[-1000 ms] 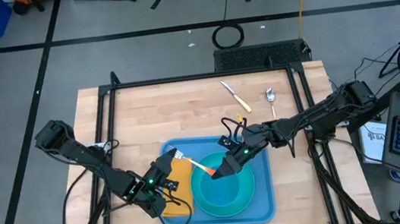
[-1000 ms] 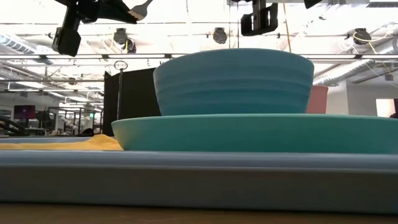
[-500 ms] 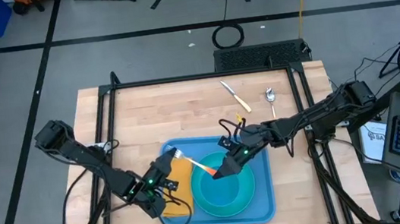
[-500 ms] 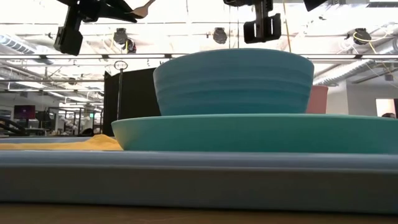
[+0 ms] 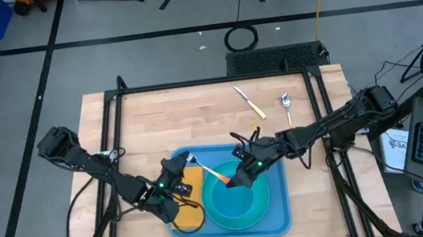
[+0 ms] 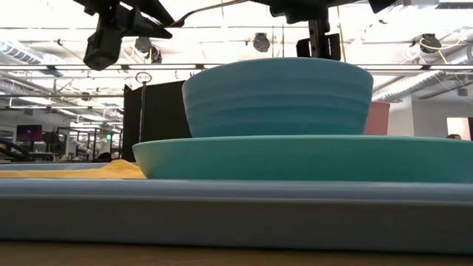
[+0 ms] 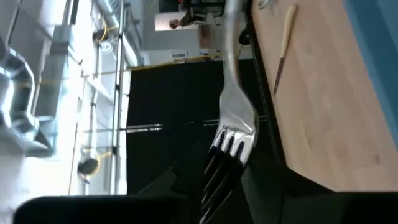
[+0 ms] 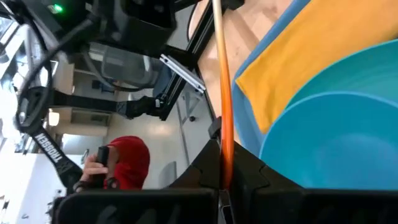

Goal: Set up tray
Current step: Put the orange fork on the top of the yellow table napkin

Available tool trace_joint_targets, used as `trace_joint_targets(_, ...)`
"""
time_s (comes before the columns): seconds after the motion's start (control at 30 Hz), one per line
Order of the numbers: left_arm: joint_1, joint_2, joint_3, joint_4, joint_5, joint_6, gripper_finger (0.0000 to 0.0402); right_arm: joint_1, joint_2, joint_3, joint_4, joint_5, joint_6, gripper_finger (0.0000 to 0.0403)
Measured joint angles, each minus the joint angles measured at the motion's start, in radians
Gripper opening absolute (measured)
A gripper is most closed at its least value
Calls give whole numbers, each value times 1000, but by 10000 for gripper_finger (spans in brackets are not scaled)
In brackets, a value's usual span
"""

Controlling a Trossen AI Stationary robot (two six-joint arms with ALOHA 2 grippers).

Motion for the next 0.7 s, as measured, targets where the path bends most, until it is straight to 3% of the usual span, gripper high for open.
trace_joint_targets(0.13,9,0,0,32,-23,-26,136,5,0,0,-16,27,-17,1)
trace_joint_targets(0.33,20,0,0,39,-158,-42,193,24,0,0,-28,17,-66,2)
trace_joint_targets(0.53,35,0,0,39,-156,-51,235,47,-1,0,-35,72,-80,2)
trace_joint_targets(0.7,34,0,0,38,-151,-29,245,59,-1,0,-38,81,-89,2)
